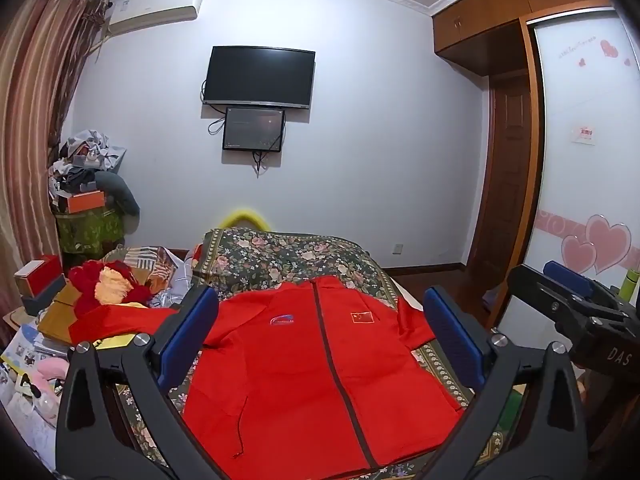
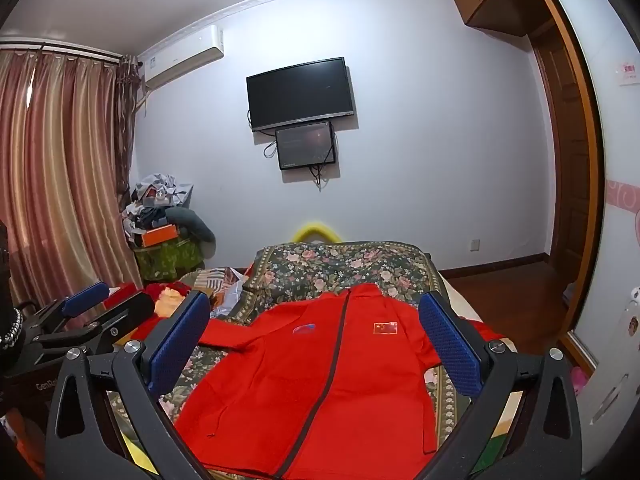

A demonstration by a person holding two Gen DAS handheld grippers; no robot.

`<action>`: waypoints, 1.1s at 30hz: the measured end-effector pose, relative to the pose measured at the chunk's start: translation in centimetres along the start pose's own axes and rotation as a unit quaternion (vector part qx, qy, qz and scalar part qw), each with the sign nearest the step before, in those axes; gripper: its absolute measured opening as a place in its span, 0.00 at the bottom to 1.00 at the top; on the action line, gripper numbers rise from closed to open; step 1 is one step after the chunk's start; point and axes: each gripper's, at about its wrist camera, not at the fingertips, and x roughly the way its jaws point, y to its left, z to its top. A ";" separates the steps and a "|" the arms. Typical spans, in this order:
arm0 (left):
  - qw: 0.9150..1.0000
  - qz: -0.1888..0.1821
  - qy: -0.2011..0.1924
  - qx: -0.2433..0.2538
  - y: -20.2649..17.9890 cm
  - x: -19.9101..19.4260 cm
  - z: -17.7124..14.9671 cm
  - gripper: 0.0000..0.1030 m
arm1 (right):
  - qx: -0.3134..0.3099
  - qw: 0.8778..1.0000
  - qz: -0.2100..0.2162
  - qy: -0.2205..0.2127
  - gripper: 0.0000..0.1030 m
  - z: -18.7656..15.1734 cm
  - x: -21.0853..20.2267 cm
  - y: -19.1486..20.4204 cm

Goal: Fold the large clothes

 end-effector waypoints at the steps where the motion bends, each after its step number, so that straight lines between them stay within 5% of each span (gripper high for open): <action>1: 1.000 0.000 0.000 -0.002 0.1 0.0 0.0 1.00 | 0.000 1.000 0.000 0.000 1.00 0.0 0.0 0.0; 33: 1.000 0.004 0.014 -0.011 0.0 1.2 -0.5 1.00 | 0.005 1.000 -0.001 0.005 1.00 0.4 0.3 0.2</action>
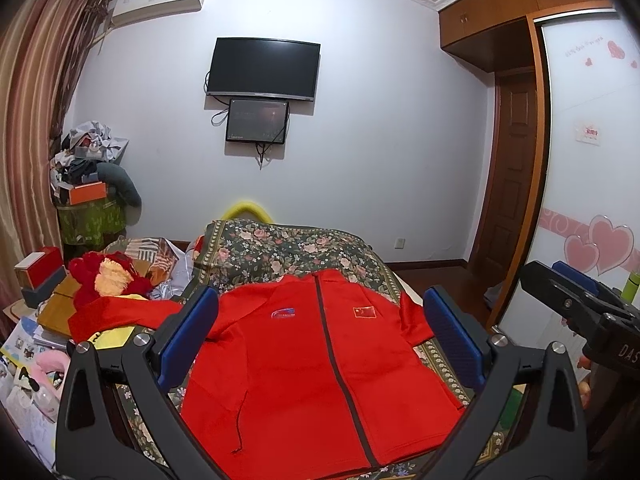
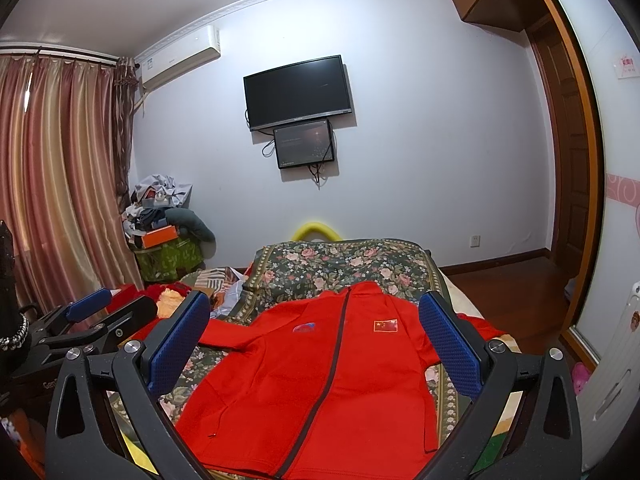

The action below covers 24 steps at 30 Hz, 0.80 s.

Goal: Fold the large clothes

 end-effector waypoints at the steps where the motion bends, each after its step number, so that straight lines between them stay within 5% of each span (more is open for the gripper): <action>1: 1.000 0.000 0.001 -0.001 0.0 0.0 0.0 1.00 | 0.000 1.000 0.000 0.000 1.00 0.0 0.0 0.0; 24: 1.000 -0.005 0.011 0.002 0.1 0.3 -0.3 1.00 | 0.007 1.000 -0.004 0.009 1.00 0.1 0.3 -0.1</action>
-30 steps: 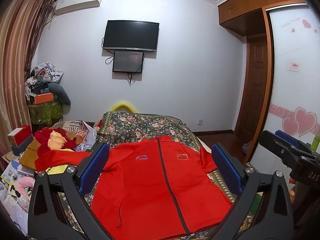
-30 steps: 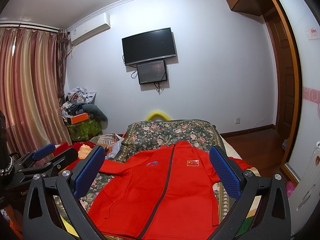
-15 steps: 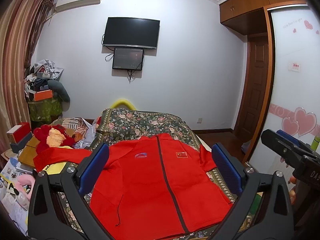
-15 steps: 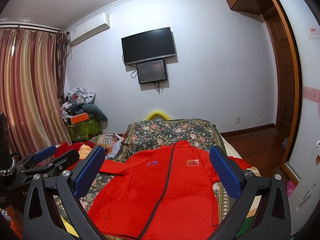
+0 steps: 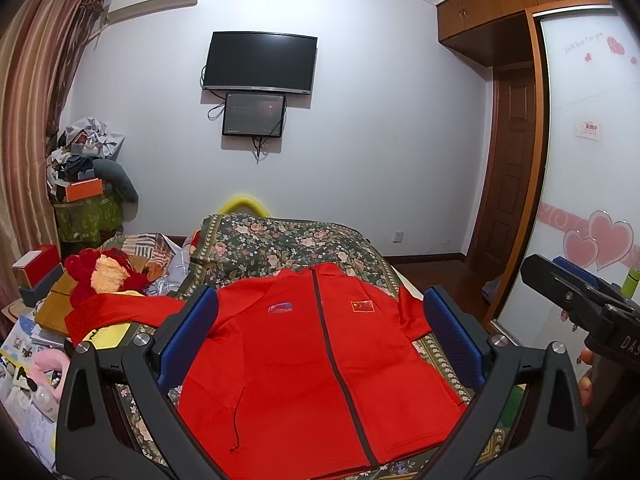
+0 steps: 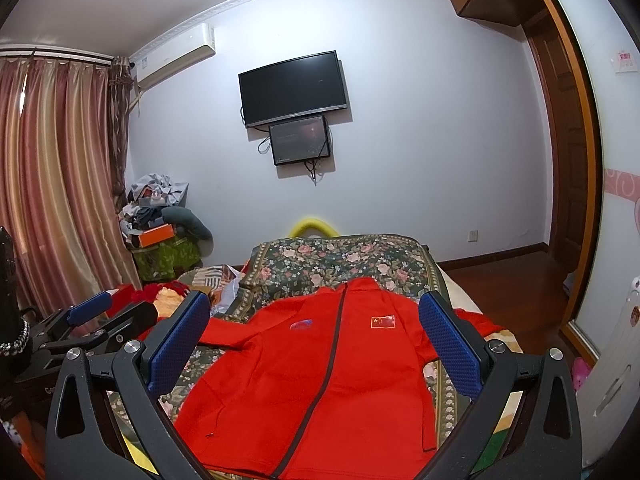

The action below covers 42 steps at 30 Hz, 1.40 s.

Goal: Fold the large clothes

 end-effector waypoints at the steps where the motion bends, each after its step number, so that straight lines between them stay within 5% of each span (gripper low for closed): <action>1: 1.000 0.000 0.001 0.000 0.0 0.1 0.0 1.00 | 0.000 1.000 0.000 0.001 1.00 0.0 0.1 0.0; 23: 0.999 0.006 0.026 -0.024 3.9 5.2 0.2 1.00 | -0.005 0.998 -0.016 0.053 1.00 -0.7 5.9 0.2; 35: 0.995 0.058 0.068 -0.053 13.3 13.7 -0.2 1.00 | 0.016 0.995 -0.020 0.095 1.00 -0.7 14.6 -0.9; 42: 0.988 0.056 0.116 -0.089 20.7 19.2 -1.9 1.00 | 0.003 0.991 -0.041 0.124 1.00 -1.5 20.3 -1.9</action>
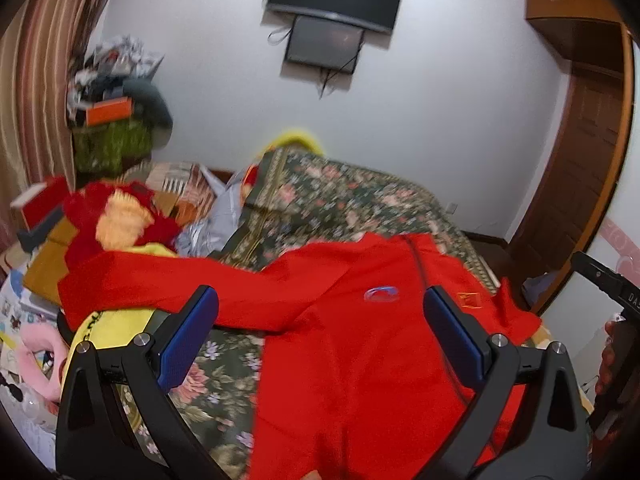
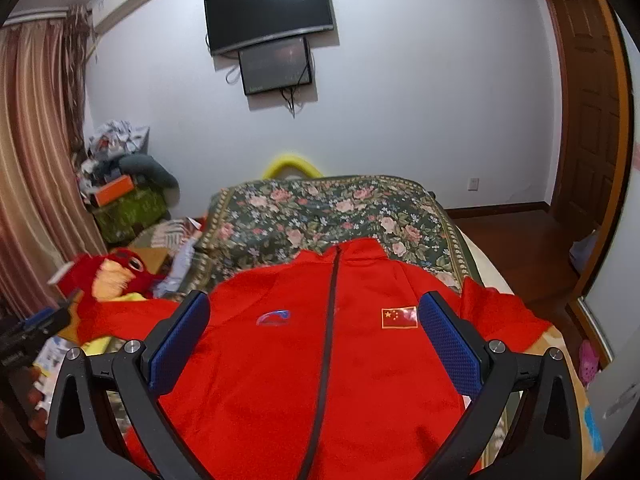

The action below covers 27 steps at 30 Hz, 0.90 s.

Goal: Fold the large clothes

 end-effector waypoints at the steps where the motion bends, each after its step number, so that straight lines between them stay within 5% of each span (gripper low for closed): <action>1: 1.000 0.004 0.012 -0.008 1.0 1.0 0.0 1.00 | -0.001 1.000 -0.004 0.007 1.00 0.0 0.7 -0.1; 9: 0.991 0.053 0.117 -0.048 10.0 9.2 -2.1 0.89 | 0.048 0.987 0.024 0.153 1.00 -3.0 8.9 -1.8; 14: 0.973 0.015 0.176 -0.147 15.6 12.2 -3.7 0.89 | 0.045 0.970 0.022 0.240 1.00 -5.2 12.9 -1.8; 21: 0.955 0.026 0.186 -0.231 21.5 14.8 -4.0 0.87 | 0.034 0.965 0.020 0.259 1.00 -5.5 14.1 -1.6; 24: 0.936 0.024 0.188 -0.296 24.8 16.0 -4.3 0.77 | 0.037 0.965 0.021 0.258 1.00 -5.5 13.8 -1.8; 27: 0.927 0.045 0.184 -0.323 27.5 17.3 -4.6 0.69 | 0.040 0.966 0.020 0.256 1.00 -5.5 14.4 -1.8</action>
